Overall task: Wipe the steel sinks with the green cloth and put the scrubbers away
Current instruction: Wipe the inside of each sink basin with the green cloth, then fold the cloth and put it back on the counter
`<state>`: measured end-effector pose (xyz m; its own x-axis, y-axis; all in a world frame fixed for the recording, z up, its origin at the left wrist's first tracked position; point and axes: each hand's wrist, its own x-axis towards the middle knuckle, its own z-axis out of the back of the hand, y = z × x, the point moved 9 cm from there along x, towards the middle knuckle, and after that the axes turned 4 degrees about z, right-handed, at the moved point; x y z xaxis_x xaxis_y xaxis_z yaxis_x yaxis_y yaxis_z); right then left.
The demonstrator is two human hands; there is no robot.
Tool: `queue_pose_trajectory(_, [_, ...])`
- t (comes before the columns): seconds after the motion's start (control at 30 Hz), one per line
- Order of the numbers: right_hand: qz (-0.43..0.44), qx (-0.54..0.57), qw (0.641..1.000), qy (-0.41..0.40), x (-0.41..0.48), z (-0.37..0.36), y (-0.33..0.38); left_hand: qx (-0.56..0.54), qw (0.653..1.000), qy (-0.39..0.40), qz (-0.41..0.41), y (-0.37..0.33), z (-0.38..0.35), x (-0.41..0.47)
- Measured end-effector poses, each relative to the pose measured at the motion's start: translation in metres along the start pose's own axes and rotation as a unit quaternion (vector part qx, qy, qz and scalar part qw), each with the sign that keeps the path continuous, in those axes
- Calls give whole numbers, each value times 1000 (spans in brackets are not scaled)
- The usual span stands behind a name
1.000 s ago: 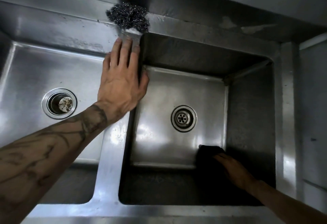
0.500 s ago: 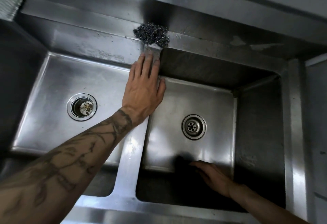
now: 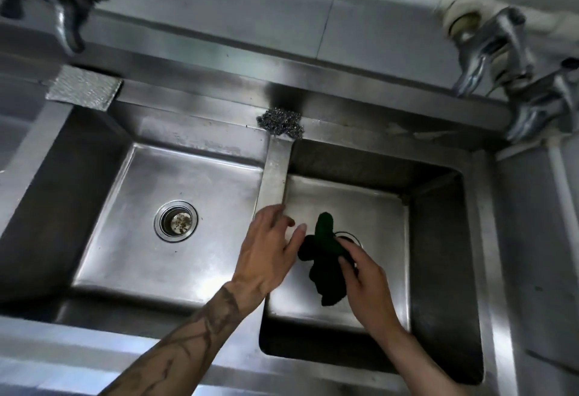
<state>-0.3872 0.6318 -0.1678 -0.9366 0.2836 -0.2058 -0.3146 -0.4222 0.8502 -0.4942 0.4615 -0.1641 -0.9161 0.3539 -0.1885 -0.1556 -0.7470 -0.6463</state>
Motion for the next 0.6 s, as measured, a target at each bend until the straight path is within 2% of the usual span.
queue_pose_trajectory(0.07, [33, 8, 999, -17, 2, 8, 30, -131, 985, 81, 80, -14, 7, -6])
queue_pose_trajectory(0.1, [44, 12, 999, -26, 2, 11, 42, -221, 961, 119, 117, -22, 8, -11])
queue_pose_trajectory(0.17, [67, 17, 997, -43, 3, 17, 68, -347, 919, 131, 135, -41, 21, -18])
queue_pose_trajectory(0.2, [77, 23, 995, -51, 2, 21, 80, -367, 914, 120, 127, -49, 31, -19])
queue_pose_trajectory(0.43, [140, -14, 990, -20, 3, 25, 137, -308, 950, 6, 55, -78, 94, -10])
queue_pose_trajectory(0.53, [149, -18, 988, -29, 3, 19, 147, -295, 955, 1, 27, -77, 106, -16])
queue_pose_trajectory(0.6, [123, 2, 992, -30, 2, 13, 146, -297, 955, 3, 22, -72, 114, -18])
